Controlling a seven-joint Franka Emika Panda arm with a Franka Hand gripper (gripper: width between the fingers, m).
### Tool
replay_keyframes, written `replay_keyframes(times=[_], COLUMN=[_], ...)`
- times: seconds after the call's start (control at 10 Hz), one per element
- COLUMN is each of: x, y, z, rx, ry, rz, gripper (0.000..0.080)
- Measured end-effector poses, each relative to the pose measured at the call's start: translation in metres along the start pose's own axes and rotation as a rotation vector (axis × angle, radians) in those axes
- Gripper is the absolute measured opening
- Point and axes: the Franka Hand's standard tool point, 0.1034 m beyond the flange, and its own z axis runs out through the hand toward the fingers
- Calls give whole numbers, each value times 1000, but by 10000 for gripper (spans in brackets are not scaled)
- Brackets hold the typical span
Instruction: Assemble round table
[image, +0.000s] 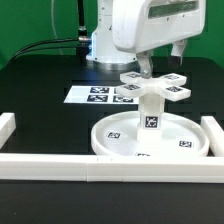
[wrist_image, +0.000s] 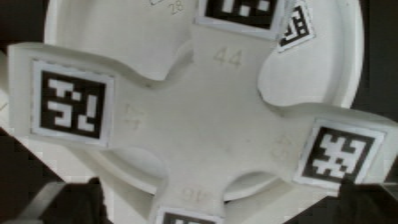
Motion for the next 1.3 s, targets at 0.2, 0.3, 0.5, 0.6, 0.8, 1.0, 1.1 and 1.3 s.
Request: replay_keyframes(times=[0.2,0.3,0.5,0.6,0.8,1.0,1.1,1.3], x=[-3,-4,-6,-9,-10,-13,-15,-16], y=[2,3,5,2,1,-1,-1,-1], z=[1,1,5,8,9,17,21,23], rx=[-4,-5,-49,-50,-54,-46,-43,-40], ry=[-8,-10,-10,-34,-56,-62,-65,-67], rz=[-96,-180,-406,-510,-630,-614,-613,-608], gripper=[649,649,649,649,649,649,649,649])
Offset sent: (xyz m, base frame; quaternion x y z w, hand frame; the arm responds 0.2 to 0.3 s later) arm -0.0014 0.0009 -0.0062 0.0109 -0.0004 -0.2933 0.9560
